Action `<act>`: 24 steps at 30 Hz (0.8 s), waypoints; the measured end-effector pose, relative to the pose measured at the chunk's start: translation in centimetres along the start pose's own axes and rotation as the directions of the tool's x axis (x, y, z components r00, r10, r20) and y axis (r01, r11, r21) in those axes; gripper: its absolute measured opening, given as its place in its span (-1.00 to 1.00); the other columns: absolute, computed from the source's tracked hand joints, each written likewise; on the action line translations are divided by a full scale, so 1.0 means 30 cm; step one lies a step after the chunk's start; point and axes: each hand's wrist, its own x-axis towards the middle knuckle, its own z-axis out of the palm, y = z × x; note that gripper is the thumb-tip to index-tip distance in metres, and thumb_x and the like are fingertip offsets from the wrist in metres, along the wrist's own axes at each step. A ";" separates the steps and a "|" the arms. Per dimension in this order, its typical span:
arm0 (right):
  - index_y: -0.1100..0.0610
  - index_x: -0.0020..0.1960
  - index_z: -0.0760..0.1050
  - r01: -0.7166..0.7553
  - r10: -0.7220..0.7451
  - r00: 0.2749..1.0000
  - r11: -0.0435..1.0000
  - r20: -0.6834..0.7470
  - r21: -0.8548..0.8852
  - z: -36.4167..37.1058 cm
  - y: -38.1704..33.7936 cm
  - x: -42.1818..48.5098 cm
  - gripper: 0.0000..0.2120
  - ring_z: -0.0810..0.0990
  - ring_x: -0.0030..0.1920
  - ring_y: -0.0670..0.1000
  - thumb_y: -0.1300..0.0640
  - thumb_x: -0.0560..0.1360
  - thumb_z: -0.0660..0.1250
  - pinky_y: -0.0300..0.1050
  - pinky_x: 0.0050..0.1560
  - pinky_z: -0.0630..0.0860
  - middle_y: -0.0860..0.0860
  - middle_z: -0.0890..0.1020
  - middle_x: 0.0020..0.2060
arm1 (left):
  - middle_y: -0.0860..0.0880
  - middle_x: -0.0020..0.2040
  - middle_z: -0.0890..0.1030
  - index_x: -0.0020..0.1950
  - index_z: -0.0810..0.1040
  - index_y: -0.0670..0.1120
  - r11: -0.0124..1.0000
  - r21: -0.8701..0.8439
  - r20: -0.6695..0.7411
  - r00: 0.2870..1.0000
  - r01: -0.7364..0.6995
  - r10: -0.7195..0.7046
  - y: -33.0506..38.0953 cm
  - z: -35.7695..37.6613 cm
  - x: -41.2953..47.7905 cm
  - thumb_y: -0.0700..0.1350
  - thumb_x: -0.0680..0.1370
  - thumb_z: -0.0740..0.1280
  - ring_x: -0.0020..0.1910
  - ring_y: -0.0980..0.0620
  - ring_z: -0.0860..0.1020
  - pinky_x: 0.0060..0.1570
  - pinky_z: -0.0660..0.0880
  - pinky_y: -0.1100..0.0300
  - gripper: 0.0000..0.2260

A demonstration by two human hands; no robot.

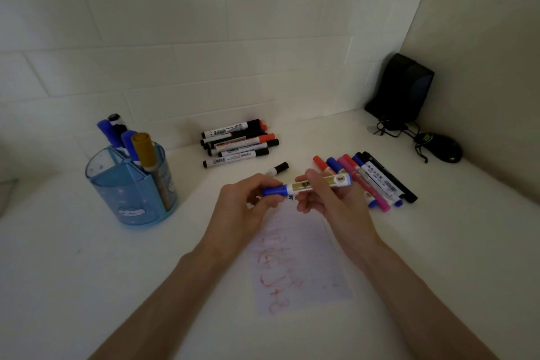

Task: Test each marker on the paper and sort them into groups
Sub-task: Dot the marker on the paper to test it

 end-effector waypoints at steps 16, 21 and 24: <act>0.15 -0.05 0.60 0.029 -0.067 0.995 0.911 -0.078 -0.411 -0.011 -0.012 0.017 -0.66 0.67 -0.36 -0.15 -0.09 0.40 0.56 -0.34 -0.33 0.54 -0.06 0.72 -0.32 | 0.04 0.01 0.62 0.18 0.53 -0.05 0.974 0.211 0.190 0.981 -0.086 0.046 -0.021 0.008 0.001 -0.14 0.66 0.26 -0.11 0.13 0.51 -0.09 0.33 0.47 -0.87; 0.17 -0.09 0.58 0.072 -0.127 0.986 0.911 -0.110 -0.406 -0.004 0.013 0.011 -0.66 0.68 -0.17 -0.12 -0.05 0.39 0.60 -0.26 -0.13 0.56 -0.06 0.71 -0.32 | -0.03 -0.07 0.60 0.10 0.57 -0.17 0.944 0.267 0.185 0.972 -0.192 0.146 -0.014 -0.009 -0.002 -0.27 0.64 0.28 -0.17 0.14 0.45 -0.11 0.33 0.48 -0.90; 0.11 -0.10 0.57 0.089 -0.154 0.979 0.910 -0.130 -0.405 0.004 0.017 0.004 -0.61 0.71 -0.22 -0.05 -0.16 0.32 0.56 -0.24 -0.16 0.61 -0.03 0.72 -0.30 | 0.02 -0.10 0.58 0.07 0.58 -0.15 0.943 0.273 0.158 0.976 -0.189 0.150 -0.009 -0.001 -0.006 -0.31 0.61 0.31 -0.18 0.14 0.46 -0.11 0.32 0.51 -0.89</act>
